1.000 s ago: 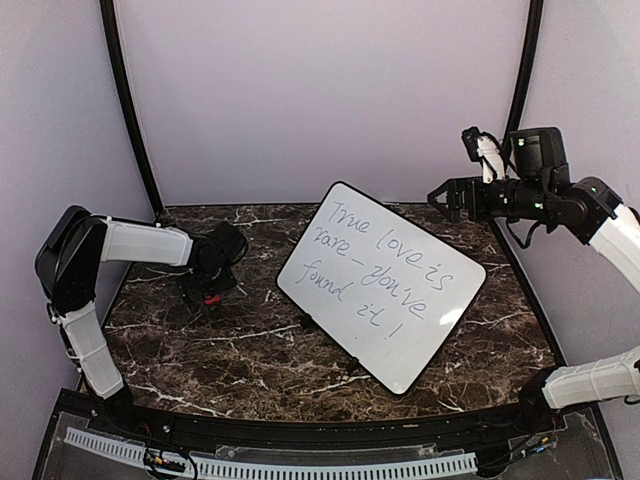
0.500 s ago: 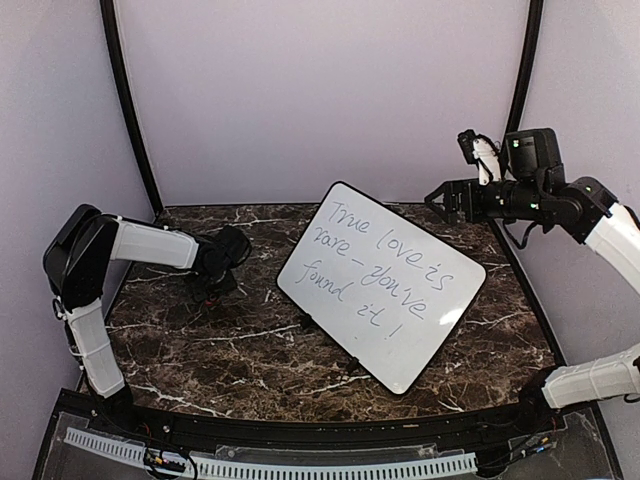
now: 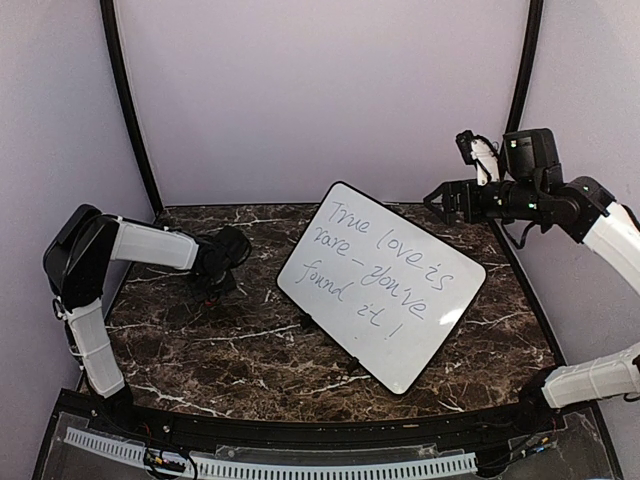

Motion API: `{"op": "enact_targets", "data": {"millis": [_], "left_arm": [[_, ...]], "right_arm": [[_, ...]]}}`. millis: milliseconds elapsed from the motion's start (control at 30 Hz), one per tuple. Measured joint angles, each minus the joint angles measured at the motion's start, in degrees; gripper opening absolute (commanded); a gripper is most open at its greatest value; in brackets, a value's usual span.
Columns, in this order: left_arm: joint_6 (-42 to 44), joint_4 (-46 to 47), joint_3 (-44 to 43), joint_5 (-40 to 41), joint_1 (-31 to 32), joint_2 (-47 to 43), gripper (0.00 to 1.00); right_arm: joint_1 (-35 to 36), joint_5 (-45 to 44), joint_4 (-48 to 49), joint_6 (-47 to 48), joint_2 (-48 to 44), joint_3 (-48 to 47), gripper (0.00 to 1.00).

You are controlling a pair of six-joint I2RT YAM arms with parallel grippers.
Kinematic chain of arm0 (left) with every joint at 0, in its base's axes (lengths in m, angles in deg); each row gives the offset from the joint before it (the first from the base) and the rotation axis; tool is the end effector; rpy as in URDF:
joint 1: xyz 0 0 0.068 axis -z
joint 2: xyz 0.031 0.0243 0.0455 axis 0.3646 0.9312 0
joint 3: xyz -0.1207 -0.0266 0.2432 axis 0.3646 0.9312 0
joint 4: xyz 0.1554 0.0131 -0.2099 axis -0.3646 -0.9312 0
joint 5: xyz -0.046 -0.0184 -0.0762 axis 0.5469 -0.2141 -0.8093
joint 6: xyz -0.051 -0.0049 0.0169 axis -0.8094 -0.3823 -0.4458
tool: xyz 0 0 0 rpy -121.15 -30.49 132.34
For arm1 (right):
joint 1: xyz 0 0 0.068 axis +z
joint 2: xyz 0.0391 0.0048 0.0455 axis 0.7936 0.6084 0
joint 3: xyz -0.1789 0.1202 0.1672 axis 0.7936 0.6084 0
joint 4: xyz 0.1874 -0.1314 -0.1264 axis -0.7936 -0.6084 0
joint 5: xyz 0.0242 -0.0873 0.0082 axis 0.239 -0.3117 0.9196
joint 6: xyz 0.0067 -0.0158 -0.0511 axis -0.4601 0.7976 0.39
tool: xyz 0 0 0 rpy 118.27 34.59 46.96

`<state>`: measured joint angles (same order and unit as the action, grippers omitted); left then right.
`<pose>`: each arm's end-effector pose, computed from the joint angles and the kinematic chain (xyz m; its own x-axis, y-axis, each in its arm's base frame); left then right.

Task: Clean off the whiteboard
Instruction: Pick up the whiteboard eraser from the center of the board.

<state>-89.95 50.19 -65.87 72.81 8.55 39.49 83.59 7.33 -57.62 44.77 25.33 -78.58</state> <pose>0.3162 -0.1600 0.1444 -0.6149 -0.4897 -0.6181 -0.5680 0.8188 -0.0836 0.2021 0.1220 0.4007 -0.4809 -0.0849 -0.8726 -0.4443 0.8816 0.1591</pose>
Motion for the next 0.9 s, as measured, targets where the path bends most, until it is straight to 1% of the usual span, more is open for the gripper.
{"op": "enact_targets", "data": {"millis": [300, 900], "left_arm": [[-0.33, 0.39, 1.51, -0.04, 0.00, 0.11, 0.61], [-0.98, 2.23, 2.36, -0.24, 0.00, -0.13, 0.55]], "right_arm": [[0.00, 0.00, 0.04, 0.07, 0.20, 0.00, 0.99], [0.00, 0.02, 0.04, 0.17, 1.07, 0.00, 0.99]]}}
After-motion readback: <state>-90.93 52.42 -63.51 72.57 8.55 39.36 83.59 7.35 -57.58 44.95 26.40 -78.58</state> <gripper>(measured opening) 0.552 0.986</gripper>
